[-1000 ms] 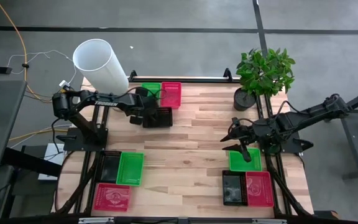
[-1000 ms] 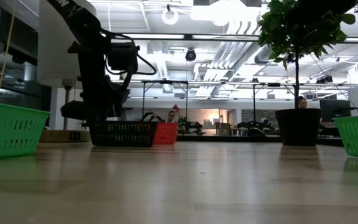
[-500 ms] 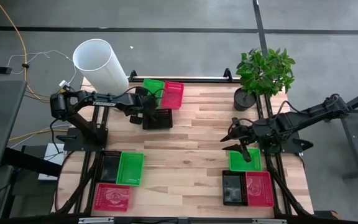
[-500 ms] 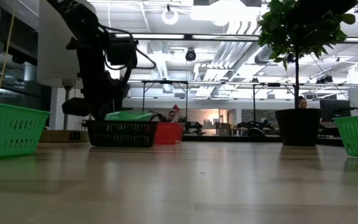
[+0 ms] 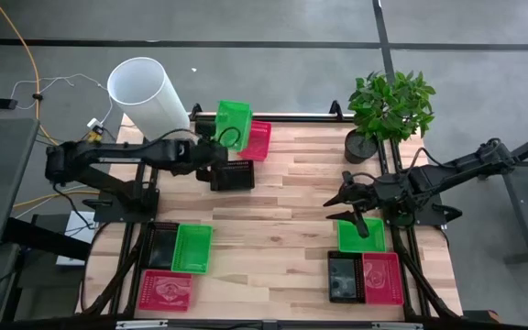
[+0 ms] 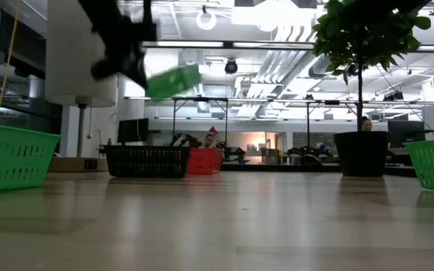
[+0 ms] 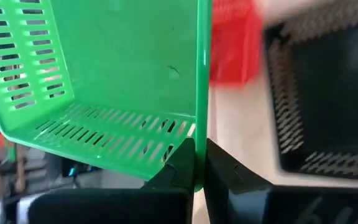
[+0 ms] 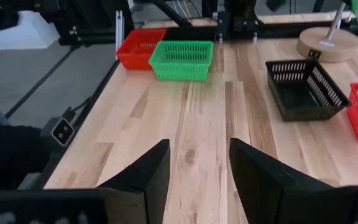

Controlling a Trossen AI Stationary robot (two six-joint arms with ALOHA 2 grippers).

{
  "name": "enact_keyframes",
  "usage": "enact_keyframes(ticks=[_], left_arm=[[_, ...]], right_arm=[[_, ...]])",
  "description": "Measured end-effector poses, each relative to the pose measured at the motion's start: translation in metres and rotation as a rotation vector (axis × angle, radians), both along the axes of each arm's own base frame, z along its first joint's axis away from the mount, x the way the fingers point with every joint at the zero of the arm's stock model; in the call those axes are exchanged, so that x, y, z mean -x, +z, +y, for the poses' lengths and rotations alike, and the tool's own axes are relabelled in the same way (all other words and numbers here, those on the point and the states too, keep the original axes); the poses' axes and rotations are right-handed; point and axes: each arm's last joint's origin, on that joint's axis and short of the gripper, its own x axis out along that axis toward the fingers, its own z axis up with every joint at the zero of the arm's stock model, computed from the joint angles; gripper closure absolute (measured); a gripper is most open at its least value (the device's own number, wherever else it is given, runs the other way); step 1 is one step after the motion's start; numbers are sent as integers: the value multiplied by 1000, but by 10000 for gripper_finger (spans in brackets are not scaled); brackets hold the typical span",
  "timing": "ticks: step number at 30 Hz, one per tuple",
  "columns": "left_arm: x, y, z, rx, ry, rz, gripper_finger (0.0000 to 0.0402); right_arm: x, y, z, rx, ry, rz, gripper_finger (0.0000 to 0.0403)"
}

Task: Stack baskets by color
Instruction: Stack the top green bin on top of the bottom left green bin

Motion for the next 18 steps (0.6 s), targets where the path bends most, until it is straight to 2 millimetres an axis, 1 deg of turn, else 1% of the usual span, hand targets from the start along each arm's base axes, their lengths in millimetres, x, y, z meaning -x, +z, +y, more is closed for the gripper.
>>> enact_keyframes(ticks=[3, 5, 7, 9, 11, 13, 16, 18], left_arm=[[-1, 28, -31, 55, -45, -65, 401], [0, 44, -53, 124, -75, -101, 401], [5, 55, -77, 213, -94, -107, 401], [9, 59, -102, 329, -93, -101, 401], [15, 60, -127, 452, -73, -66, 401], [20, 55, -151, 547, -61, -20, 401], [28, 42, -190, 631, -63, 76, 401], [33, 32, -215, 650, -61, 110, 402]], right_arm=[[-1, 2, 0, -5, 0, -23, 249], [-1, 3, 0, -10, 0, -35, 249], [-2, 4, 0, -15, -1, -43, 249], [-2, 4, 0, -15, -2, -43, 249], [-2, 4, 0, -15, -2, -45, 249], [-2, 4, 0, -12, -4, -48, 249], [-2, 5, 0, -4, -25, -52, 249], [-2, 5, -1, 2, -39, -54, 249]])
